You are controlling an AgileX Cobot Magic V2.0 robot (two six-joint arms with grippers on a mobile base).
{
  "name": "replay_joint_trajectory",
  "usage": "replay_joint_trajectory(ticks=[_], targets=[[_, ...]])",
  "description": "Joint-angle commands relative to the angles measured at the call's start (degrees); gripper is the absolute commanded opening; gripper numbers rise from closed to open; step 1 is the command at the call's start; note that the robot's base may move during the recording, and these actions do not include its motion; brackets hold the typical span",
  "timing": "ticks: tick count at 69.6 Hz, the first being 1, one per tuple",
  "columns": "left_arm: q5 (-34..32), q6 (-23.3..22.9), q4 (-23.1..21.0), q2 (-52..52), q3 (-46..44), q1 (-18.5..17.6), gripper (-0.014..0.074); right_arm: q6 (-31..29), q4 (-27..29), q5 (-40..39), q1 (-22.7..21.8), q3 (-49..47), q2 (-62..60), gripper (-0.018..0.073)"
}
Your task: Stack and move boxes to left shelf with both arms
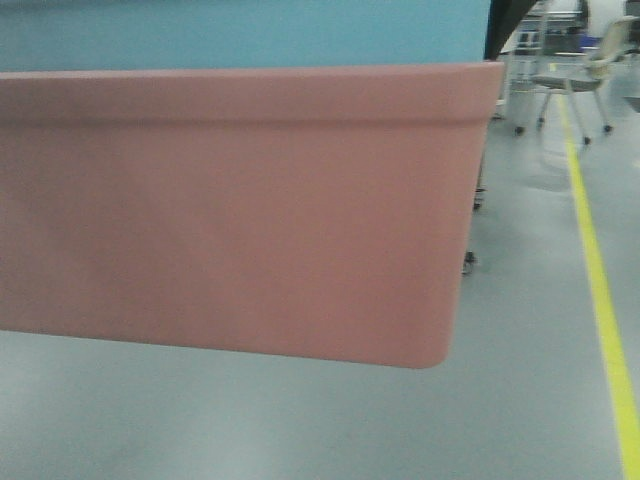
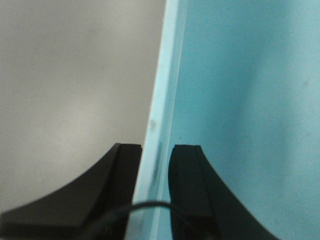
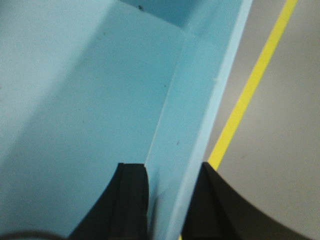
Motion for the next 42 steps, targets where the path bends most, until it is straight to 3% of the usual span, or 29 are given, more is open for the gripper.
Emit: replay_joint_trajectory(ticks=[1, 42], targets=[[-13.68, 1.71, -7.93, -2.87, -2.81, -3.59, -0.0012, 1.74, -0.78, -17.25, 0.99, -2.52, -1.40, 0.0058], [-13.68, 1.71, -7.93, -2.87, -2.81, -3.59, -0.0012, 1.74, -0.78, -17.21, 0.99, -2.52, -1.40, 0.0058]])
